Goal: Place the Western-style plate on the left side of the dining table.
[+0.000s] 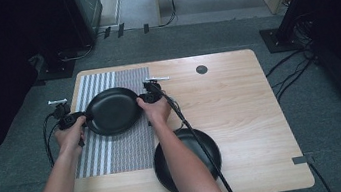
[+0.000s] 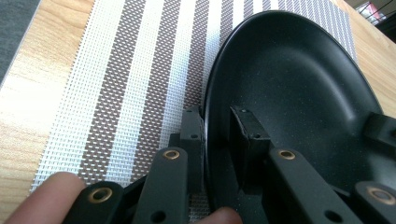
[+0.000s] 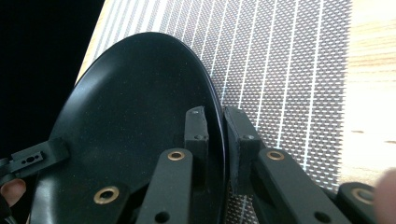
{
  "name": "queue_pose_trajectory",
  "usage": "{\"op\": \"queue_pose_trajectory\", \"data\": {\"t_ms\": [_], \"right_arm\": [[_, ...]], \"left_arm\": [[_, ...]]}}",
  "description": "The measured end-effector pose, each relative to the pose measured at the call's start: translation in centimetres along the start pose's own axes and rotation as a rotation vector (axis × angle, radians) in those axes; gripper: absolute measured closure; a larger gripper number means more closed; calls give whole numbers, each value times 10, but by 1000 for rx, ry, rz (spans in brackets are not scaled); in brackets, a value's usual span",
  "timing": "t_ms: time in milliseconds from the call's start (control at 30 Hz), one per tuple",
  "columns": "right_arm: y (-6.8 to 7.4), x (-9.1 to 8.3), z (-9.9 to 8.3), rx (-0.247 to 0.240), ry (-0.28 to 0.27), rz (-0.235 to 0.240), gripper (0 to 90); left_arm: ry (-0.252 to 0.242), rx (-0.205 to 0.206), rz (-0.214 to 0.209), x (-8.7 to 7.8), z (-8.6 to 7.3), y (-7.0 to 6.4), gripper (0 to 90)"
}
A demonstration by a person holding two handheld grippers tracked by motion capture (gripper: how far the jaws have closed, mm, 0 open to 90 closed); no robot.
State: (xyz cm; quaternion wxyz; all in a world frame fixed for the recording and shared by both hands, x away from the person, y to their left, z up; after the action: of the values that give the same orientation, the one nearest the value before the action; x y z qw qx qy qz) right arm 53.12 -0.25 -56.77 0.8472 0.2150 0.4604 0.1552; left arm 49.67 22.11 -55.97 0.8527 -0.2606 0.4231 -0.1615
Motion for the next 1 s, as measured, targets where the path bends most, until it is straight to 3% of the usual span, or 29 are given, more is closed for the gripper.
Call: {"op": "queue_pose_trajectory", "data": {"t_ms": [67, 100, 133, 167, 233, 267, 300, 333, 367, 433, 500, 533, 600, 633, 733, 767, 800, 867, 1000], "right_arm": [[1, 0, 0, -12, -4, -2, 813], [1, 0, 0, -38, -10, -8, 807], [1, 0, 0, -38, -10, -8, 807], [1, 0, -1, -55, -12, -4, 787], [2, -1, -1, -59, -11, 3, 757], [3, -5, 2, -80, -26, 11, 686], [3, -8, 4, -103, -35, 9, 656], [3, -8, 4, -103, -35, 9, 656], [2, -14, 7, -173, -61, -21, 582], [1, -22, 10, -222, -77, -37, 490], [-1, -25, 12, -246, -90, -42, 474], [-4, -33, 13, -308, -95, -49, 463], [-5, -38, 12, -303, -84, -32, 428], [-9, -49, 13, -296, -91, -18, 391], [-15, -62, 15, -279, -114, 14, 341], [-19, -68, 15, -291, -121, 12, 334], [-29, -79, 15, -310, -134, -31, 338], [-38, -89, 15, -316, -141, -51, 336], [-48, -105, 13, -312, -138, -54, 324]], "left_arm": [[3, 12, 5, 1, -1, 1, 750], [3, 55, 21, 1, -2, 0, 741], [3, 55, 21, 1, -2, 0, 725], [13, 126, 52, 1, -2, -2, 709], [7, 149, 71, -1, -1, -2, 671], [-16, 163, 81, -7, 3, -1, 560], [-16, 163, 81, -7, 3, -1, 504], [-20, 172, 99, -9, 4, 0, 504], [-19, 191, 141, -14, 4, 3, 372], [-12, 196, 153, -18, 3, 3, 258], [-16, 197, 154, -20, 3, 2, 173], [-24, 199, 151, -23, 2, 0, 160], [-52, 206, 138, -29, 1, -5, 134], [-82, 203, 111, -35, -1, -13, 127], [-91, 218, 101, -40, -5, -20, 102], [-96, 217, 95, -43, -7, -24, 102], [-114, 216, 81, -49, -10, -31, 103], [-134, 222, 65, -54, -13, -39, 103], [-139, 242, 94, -59, -20, -47, 128]]}}
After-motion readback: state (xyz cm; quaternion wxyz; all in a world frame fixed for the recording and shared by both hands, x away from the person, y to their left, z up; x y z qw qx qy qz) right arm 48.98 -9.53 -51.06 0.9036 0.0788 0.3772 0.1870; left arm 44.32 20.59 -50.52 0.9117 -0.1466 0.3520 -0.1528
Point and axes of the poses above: each handheld gripper's, and its own axes: x roughly forward along the jaws, z roughly out of its top, y roughly to its left, the point moved 9 cm from there along x, roughly forward along the jaws, and after that the axes turned 9 degrees about -z, right-handed, at the moved point
